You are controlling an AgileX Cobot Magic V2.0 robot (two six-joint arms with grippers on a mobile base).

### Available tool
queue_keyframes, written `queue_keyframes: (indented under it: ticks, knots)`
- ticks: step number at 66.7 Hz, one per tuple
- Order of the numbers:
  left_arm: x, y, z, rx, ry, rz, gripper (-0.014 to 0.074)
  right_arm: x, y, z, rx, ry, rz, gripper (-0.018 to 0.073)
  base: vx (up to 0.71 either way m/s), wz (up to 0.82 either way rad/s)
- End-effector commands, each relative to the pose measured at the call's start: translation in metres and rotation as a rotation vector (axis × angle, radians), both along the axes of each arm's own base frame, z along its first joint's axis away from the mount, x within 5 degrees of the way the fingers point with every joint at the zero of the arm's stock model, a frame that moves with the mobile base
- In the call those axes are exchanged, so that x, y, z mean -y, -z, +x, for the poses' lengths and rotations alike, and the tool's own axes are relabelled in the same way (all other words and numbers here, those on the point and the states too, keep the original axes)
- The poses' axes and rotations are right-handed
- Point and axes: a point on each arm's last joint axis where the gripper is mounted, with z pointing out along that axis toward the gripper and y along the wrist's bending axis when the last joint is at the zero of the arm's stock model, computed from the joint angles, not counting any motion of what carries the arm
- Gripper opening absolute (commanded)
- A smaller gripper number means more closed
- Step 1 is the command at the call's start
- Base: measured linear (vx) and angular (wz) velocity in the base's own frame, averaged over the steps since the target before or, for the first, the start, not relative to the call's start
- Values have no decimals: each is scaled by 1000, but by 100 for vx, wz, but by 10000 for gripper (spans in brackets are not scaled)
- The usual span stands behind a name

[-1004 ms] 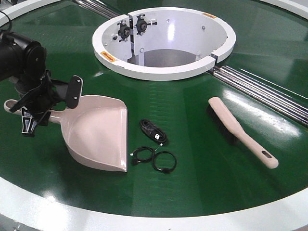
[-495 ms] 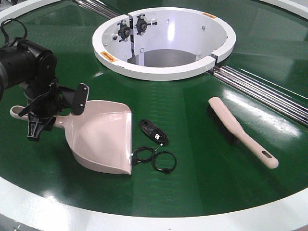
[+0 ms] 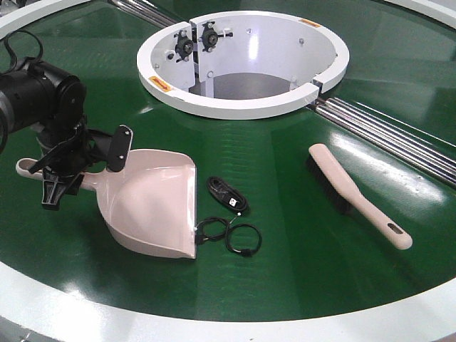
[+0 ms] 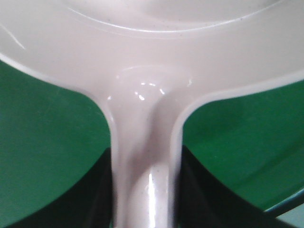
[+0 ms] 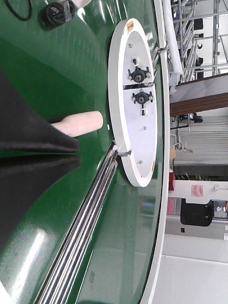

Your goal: Clean and inspect green conveyor with broom and dustpan

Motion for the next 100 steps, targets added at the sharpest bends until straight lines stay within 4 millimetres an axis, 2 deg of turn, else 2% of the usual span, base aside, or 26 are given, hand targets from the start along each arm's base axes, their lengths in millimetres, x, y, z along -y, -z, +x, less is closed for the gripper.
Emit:
queue_keyframes:
  ticks: [1, 71, 80, 85, 93, 100]
  knots:
    - [7, -22, -5, 26, 30, -22, -6, 1, -7, -1, 85, 10, -3, -8, 0, 0]
    - [8, -21, -6, 17, 26, -27, -6, 1, -9, -1, 104, 10, -3, -8, 0, 0]
    - [8, -21, -6, 17, 26, -27, -6, 2, -19, -3, 194, 8, 115, -8, 0, 0]
    - [8, -21, -6, 17, 26, -27, -6, 1, -27, -4, 178, 5, 118, -8, 0, 0]
    - [8, -21, -6, 17, 26, -27, -6, 0, -51, 1, 105, 1, 99, -8, 0, 0]
    - [8, -21, -6, 17, 26, -27, -6, 0, -84, 13, 29, -2, 89, -8, 0, 0]
